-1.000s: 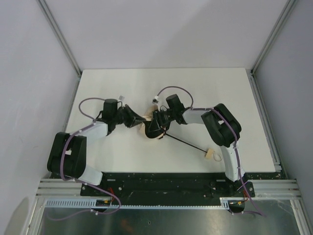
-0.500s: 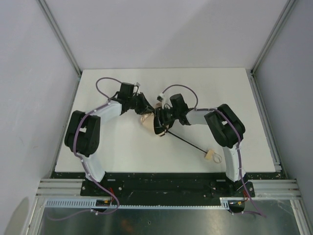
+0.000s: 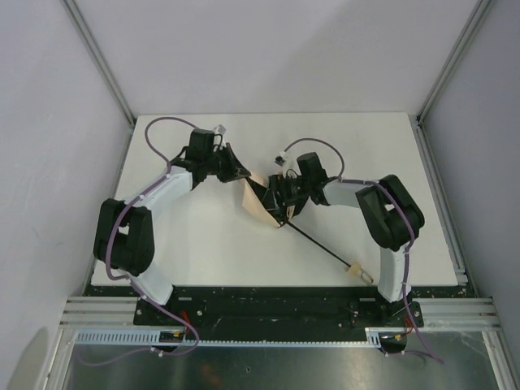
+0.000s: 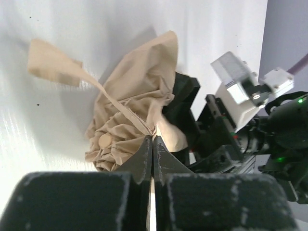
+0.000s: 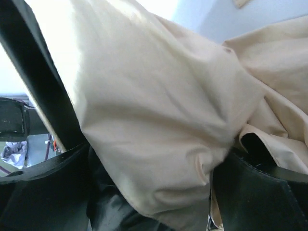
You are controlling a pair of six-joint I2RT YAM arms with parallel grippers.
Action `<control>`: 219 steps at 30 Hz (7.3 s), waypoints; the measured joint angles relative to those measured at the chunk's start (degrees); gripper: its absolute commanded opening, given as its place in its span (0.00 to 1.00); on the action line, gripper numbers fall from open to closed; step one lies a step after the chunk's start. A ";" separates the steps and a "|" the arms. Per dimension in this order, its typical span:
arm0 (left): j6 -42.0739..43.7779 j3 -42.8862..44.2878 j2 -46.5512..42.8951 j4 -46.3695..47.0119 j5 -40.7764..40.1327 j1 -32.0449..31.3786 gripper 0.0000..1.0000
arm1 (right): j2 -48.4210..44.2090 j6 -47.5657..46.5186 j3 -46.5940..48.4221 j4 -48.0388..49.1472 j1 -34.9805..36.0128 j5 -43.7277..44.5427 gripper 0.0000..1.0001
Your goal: Put away the umbrella
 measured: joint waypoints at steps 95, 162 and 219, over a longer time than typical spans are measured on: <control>-22.58 -29.18 -10.38 18.69 -4.17 -6.58 0.99 | 13.66 52.63 -22.91 64.08 -9.03 5.09 0.00; -40.24 -28.26 -4.55 15.30 -18.95 -9.49 0.00 | -12.48 -42.73 -17.29 10.16 29.64 59.49 0.81; -41.22 -33.59 -0.70 32.15 -6.75 2.12 0.78 | 22.60 7.21 19.45 8.22 1.16 -18.21 0.00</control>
